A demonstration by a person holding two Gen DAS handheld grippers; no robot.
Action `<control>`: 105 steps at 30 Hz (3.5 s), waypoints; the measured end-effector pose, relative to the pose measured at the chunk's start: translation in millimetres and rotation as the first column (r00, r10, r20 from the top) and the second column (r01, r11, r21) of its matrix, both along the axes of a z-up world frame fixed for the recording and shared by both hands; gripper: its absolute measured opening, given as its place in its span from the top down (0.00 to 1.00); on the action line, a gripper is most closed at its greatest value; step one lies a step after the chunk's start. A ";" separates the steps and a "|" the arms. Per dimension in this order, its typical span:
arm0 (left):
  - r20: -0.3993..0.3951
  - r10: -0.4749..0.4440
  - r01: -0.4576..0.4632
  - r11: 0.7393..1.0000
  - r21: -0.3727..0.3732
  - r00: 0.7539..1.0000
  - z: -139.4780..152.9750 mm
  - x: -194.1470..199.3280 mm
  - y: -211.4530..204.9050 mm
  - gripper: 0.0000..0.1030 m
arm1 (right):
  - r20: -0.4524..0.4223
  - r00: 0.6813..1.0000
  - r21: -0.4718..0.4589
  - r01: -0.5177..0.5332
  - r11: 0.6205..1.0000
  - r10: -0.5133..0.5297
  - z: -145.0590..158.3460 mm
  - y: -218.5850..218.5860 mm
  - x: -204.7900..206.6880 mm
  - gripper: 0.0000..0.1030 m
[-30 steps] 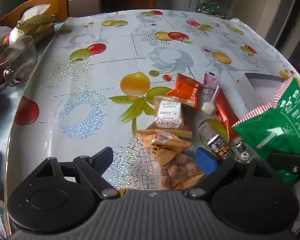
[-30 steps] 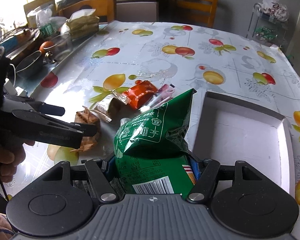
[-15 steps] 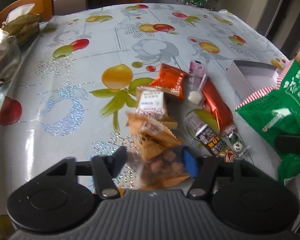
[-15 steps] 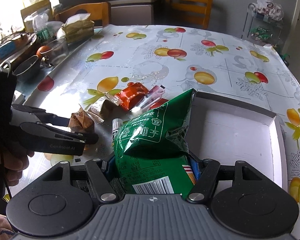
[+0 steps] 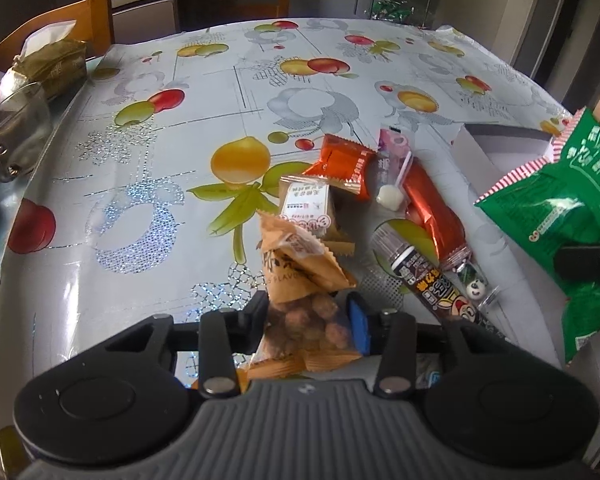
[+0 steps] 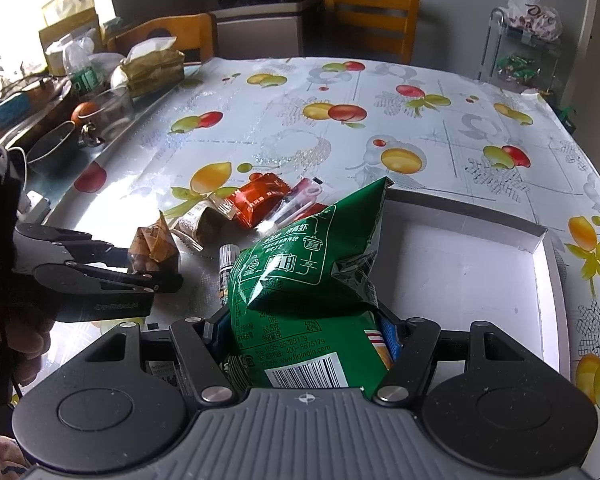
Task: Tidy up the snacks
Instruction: 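Carry the peanut bag left and green bag right over the white box, then open the left gripper over the box while right releases the green bag inside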
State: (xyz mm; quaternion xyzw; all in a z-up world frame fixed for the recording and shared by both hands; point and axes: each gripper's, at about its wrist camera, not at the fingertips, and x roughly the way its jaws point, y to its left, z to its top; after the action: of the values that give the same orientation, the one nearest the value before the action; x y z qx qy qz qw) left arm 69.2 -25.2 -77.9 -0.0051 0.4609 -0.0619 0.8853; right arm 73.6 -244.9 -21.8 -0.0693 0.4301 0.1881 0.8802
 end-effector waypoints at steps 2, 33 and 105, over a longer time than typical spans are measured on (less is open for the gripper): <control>0.013 -0.012 0.012 1.000 0.009 1.000 7.4 -2.5 -0.9 0.60 | 0.003 1.000 0.003 0.004 1.000 -0.004 1.4 -0.8 -0.5 0.35; 0.142 -0.302 0.303 0.953 0.017 0.943 83.5 -1.5 -123.5 0.60 | 0.027 0.977 0.027 0.212 0.977 -0.213 12.4 -76.3 -14.5 0.35; -0.029 -0.523 0.523 0.852 0.022 0.852 32.8 -6.2 -224.1 0.60 | -0.094 0.934 -0.083 0.337 0.938 -0.344 -29.8 -145.6 -34.8 0.33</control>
State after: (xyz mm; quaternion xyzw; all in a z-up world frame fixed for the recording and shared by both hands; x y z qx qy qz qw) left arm 63.0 -249.3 -45.1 0.1325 0.4554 -0.2934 0.8300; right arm 38.8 -390.5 -51.6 -0.0123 0.4879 0.0220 0.8725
